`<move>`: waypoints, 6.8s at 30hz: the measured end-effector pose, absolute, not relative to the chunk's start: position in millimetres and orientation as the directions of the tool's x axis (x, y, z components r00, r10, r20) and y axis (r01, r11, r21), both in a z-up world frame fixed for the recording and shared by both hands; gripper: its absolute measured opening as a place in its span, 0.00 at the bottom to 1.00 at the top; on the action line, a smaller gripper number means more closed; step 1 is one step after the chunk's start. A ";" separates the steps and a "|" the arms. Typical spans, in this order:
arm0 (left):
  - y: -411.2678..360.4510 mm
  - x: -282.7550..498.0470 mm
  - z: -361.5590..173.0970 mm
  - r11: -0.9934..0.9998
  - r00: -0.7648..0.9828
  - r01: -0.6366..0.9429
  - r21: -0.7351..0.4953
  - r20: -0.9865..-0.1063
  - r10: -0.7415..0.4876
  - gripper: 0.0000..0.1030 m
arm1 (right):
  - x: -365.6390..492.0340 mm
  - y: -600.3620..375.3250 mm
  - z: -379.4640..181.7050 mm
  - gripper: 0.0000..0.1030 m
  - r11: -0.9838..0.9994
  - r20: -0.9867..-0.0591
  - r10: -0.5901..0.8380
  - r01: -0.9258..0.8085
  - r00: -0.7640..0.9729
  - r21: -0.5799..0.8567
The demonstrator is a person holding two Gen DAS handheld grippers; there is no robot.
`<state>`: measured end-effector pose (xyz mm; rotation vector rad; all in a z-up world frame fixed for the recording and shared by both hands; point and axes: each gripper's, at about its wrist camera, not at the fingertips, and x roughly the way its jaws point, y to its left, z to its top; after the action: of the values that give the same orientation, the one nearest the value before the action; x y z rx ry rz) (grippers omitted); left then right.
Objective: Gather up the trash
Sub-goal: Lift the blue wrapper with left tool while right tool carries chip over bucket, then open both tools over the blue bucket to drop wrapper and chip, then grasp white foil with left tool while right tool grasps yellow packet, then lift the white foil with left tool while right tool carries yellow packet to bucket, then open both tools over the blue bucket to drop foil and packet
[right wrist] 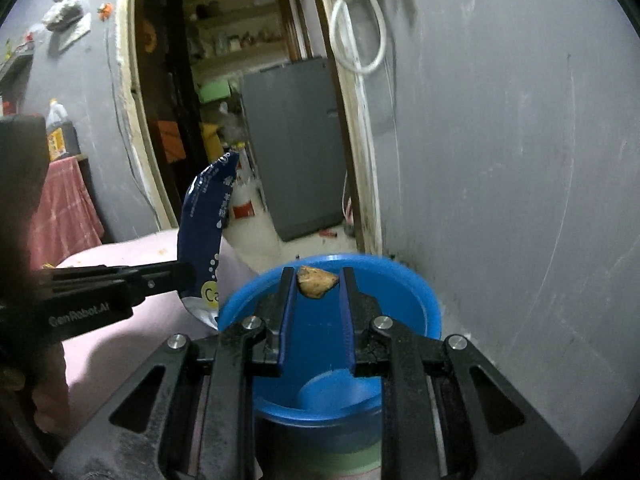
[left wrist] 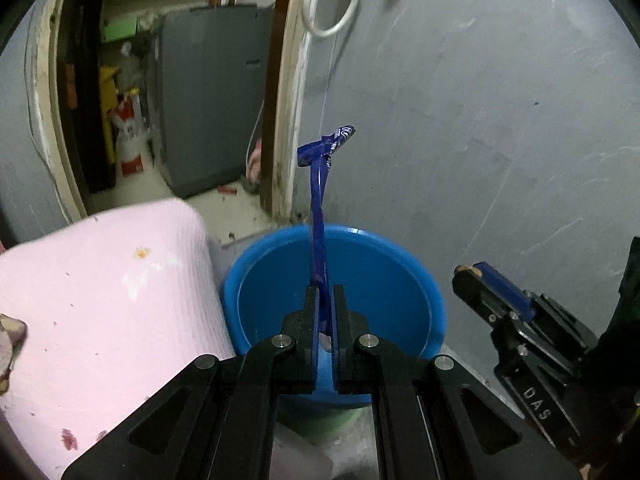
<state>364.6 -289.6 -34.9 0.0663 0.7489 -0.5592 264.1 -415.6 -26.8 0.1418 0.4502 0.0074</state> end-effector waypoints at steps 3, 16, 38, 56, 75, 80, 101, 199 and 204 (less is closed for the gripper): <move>-291.0 369.0 -47.7 0.853 0.572 0.501 -0.146 -0.684 -0.453 0.03 | 269.6 -420.4 -39.6 0.21 0.988 -0.468 0.044 0.033 0.883 0.154; -287.9 374.8 -61.2 0.870 0.514 0.460 -0.179 -0.745 -0.425 0.10 | 284.4 -429.4 -52.7 0.28 0.977 -0.526 0.060 0.057 0.848 0.203; -169.8 304.1 62.2 0.905 0.829 0.353 -0.240 -0.369 -0.421 0.94 | 217.7 -389.0 71.8 1.00 0.988 -0.208 0.024 0.008 0.978 0.153; -54.5 207.6 104.4 0.976 0.961 0.181 -0.121 -0.187 -0.201 0.98 | 172.6 -270.7 120.1 1.00 0.980 -0.011 0.195 -0.195 0.981 0.039; 60.8 197.6 54.0 0.993 0.959 -0.028 -0.114 -0.284 -0.006 0.98 | 215.0 -175.4 78.9 1.00 0.934 -0.139 0.356 -0.358 0.924 0.018; 76.6 210.0 24.3 0.989 0.930 -0.040 -0.140 -0.368 -0.014 0.98 | 235.3 -162.3 57.5 1.00 0.919 -0.222 0.389 -0.394 0.894 0.027; 95.0 280.0 -36.2 0.954 0.751 0.022 -0.298 -0.625 -0.213 0.54 | 338.9 -107.4 -3.7 1.00 0.861 -0.584 0.458 -0.497 0.670 0.106; -265.4 383.6 -53.5 0.849 0.508 0.437 -0.298 -0.697 -0.506 0.11 | 303.7 -441.1 -32.0 0.66 0.968 -0.493 0.115 0.014 0.862 0.250; -258.7 383.8 -65.5 0.853 0.488 0.418 -0.312 -0.715 -0.501 0.25 | 303.7 -446.2 -39.8 0.66 0.961 -0.508 0.119 0.029 0.853 0.273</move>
<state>383.8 -258.7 -65.5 -0.1007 0.9014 -0.5599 303.7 -446.2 -39.8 0.2781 0.5487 0.0476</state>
